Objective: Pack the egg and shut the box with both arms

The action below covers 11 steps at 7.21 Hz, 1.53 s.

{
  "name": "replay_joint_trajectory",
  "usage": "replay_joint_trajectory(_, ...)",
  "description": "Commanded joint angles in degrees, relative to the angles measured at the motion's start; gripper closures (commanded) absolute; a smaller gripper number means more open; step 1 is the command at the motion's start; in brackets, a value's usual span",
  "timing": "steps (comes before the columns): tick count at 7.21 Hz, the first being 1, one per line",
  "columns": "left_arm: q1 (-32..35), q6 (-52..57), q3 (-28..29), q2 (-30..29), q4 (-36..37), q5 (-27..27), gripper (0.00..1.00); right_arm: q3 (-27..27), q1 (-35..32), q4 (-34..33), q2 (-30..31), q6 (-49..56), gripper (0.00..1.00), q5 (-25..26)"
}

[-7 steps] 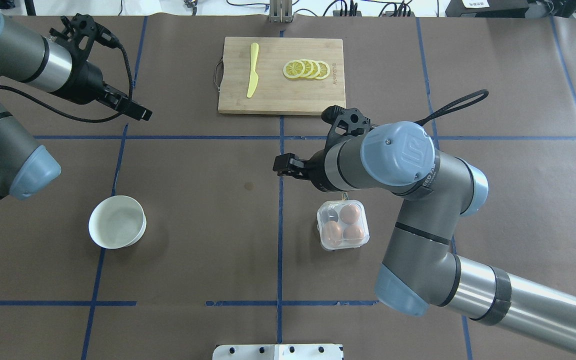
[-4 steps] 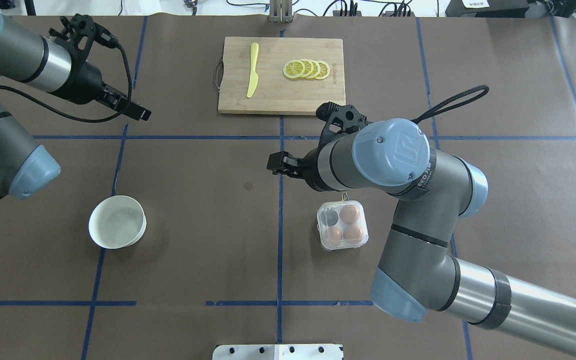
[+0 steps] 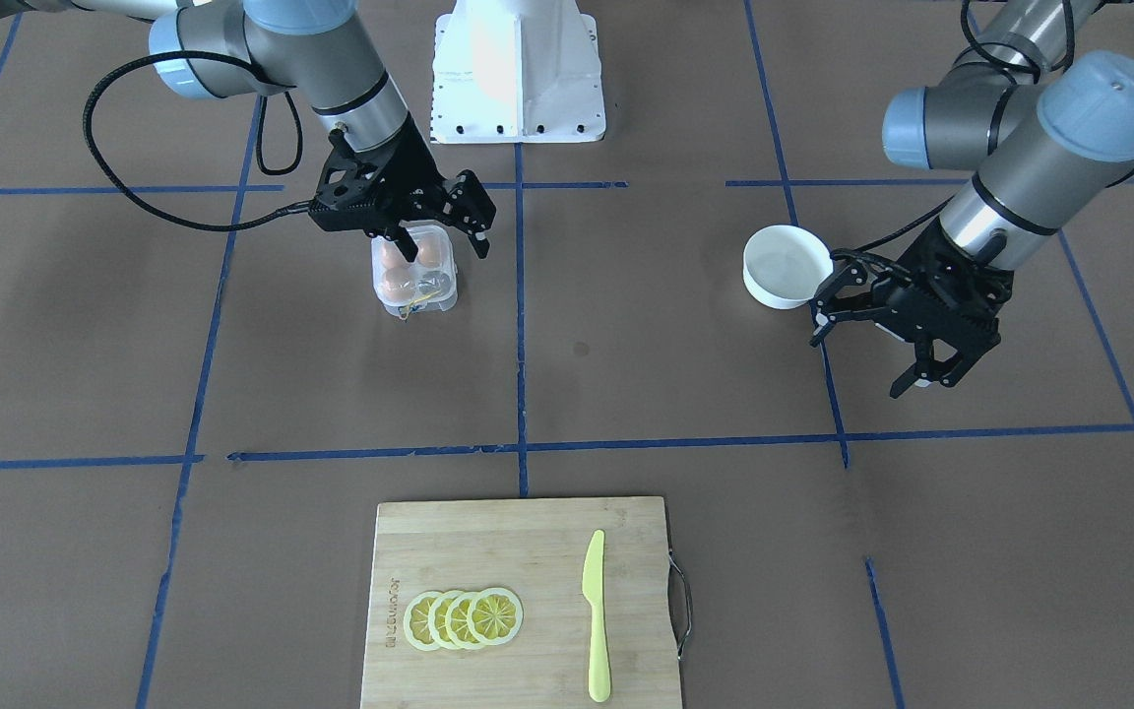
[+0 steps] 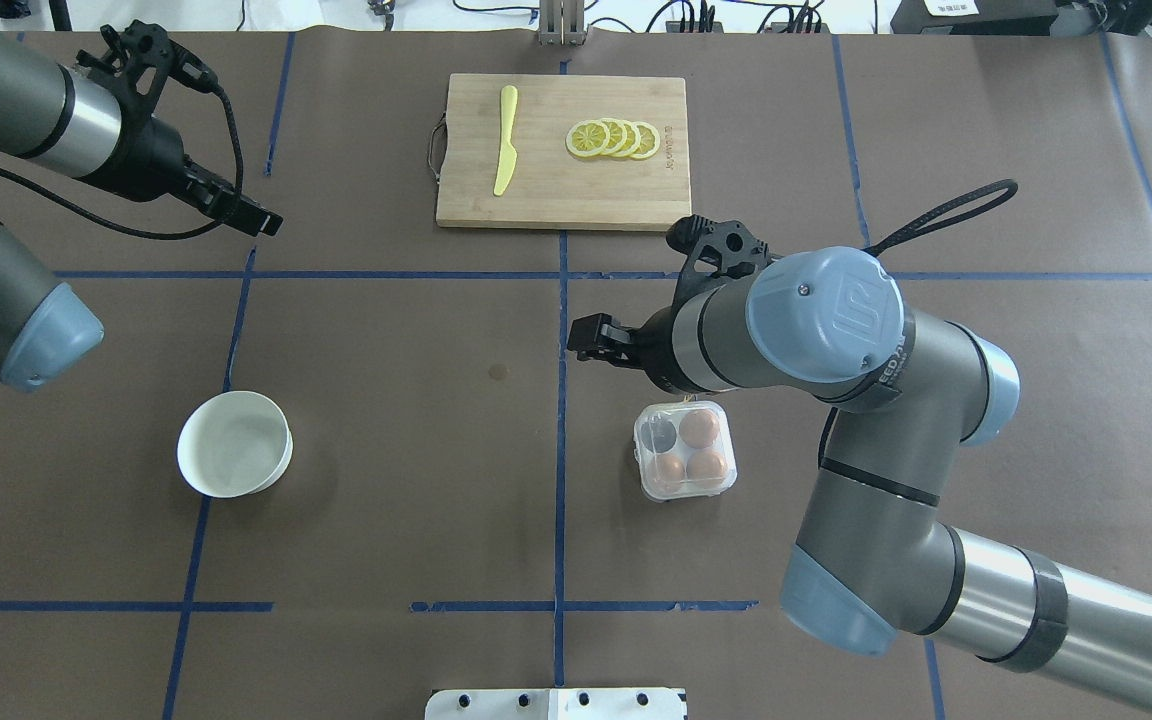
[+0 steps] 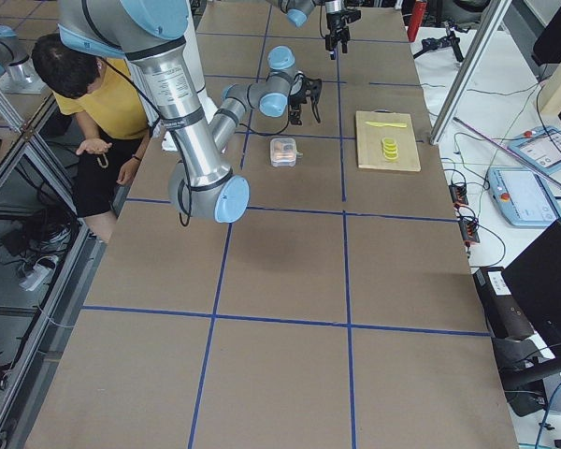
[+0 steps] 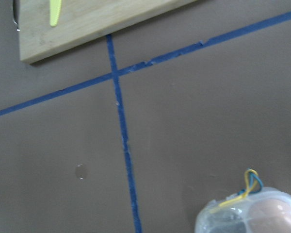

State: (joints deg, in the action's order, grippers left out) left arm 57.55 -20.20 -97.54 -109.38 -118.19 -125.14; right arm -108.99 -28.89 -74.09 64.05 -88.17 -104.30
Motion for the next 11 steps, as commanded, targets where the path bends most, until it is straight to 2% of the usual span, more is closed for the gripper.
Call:
replay_joint_trajectory(1, 4.4, 8.5, 0.2, 3.1, 0.1, -0.9, 0.01, -1.3, -3.0, -0.2, 6.9, 1.2, 0.00, -6.6)
replay_joint_trajectory(3, 7.5, 15.8, 1.2, 6.2, 0.1, -0.9, 0.01, -1.0, -9.0, -0.2, 12.7, 10.8, 0.00, -11.4)
replay_joint_trajectory(6, 11.2, 26.5, 4.1, 9.5, 0.0, -0.5, 0.01, -0.6, -23.9, -0.4, 24.2, 35.8, 0.00, -19.1)
replay_joint_trajectory(7, 13.8, 30.4, 5.5, 9.8, 0.0, -0.1, 0.01, 1.8, -31.4, -0.5, 27.1, 47.4, 0.00, -22.2)
replay_joint_trajectory(8, 17.6, 35.4, 8.3, 9.9, 0.1, -0.1, 0.01, 7.5, -39.7, -0.7, 27.4, 60.0, 0.00, -26.0)
replay_joint_trajectory(10, 23.3, 41.1, 11.8, 9.8, 0.8, -0.2, 0.01, 17.9, -52.0, -1.1, 25.7, 81.3, 0.00, -27.9)
replay_joint_trajectory(11, 25.8, 41.5, 11.5, 9.8, 4.7, -0.3, 0.01, 19.8, -55.5, -4.2, 24.2, 86.4, 0.00, -28.3)
